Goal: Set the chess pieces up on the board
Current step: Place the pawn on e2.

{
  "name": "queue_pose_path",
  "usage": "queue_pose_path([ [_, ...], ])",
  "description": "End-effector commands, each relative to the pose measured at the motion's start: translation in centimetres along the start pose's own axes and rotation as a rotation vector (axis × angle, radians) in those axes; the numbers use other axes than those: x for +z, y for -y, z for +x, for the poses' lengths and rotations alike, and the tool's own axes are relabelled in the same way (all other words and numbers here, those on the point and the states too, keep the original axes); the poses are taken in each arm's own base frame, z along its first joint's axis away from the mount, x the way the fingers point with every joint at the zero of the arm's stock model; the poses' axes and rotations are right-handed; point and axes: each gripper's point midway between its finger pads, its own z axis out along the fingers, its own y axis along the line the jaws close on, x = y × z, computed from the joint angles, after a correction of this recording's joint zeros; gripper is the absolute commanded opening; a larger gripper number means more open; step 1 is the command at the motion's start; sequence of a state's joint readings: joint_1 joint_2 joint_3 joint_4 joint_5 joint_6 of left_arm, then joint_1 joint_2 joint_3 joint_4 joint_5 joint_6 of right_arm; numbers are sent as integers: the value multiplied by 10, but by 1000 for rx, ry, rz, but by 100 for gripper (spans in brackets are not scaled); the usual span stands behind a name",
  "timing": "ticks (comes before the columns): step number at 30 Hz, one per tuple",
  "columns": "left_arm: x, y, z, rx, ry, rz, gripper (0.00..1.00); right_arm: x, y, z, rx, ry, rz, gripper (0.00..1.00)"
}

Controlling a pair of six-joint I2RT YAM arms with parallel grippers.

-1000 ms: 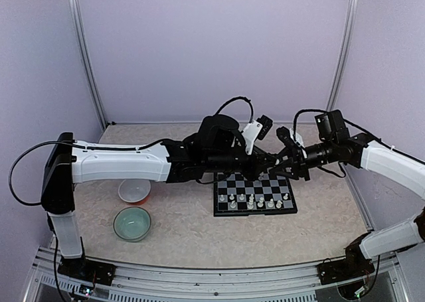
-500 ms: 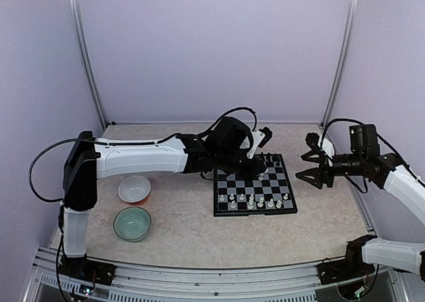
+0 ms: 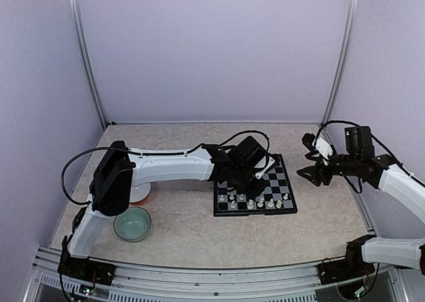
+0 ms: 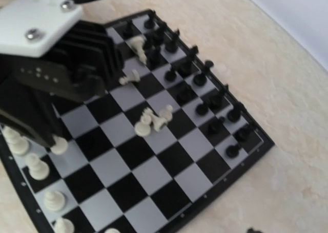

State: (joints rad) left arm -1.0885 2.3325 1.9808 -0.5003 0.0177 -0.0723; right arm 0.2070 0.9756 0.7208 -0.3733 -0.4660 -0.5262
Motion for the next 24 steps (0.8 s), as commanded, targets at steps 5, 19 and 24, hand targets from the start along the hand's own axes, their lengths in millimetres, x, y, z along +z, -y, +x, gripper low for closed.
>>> queue_pose_path([
  [5, 18, 1, 5, 22, -34, 4, 7, 7, 6, 11, -3, -35, 22, 68],
  [19, 33, -4, 14, 16, -70, -19, 7, 10, -1, 16, -6, -47, -16, 68],
  [24, 36, -4, 15, 12, -72, -19, 7, 11, -3, 16, -7, -48, -25, 68],
])
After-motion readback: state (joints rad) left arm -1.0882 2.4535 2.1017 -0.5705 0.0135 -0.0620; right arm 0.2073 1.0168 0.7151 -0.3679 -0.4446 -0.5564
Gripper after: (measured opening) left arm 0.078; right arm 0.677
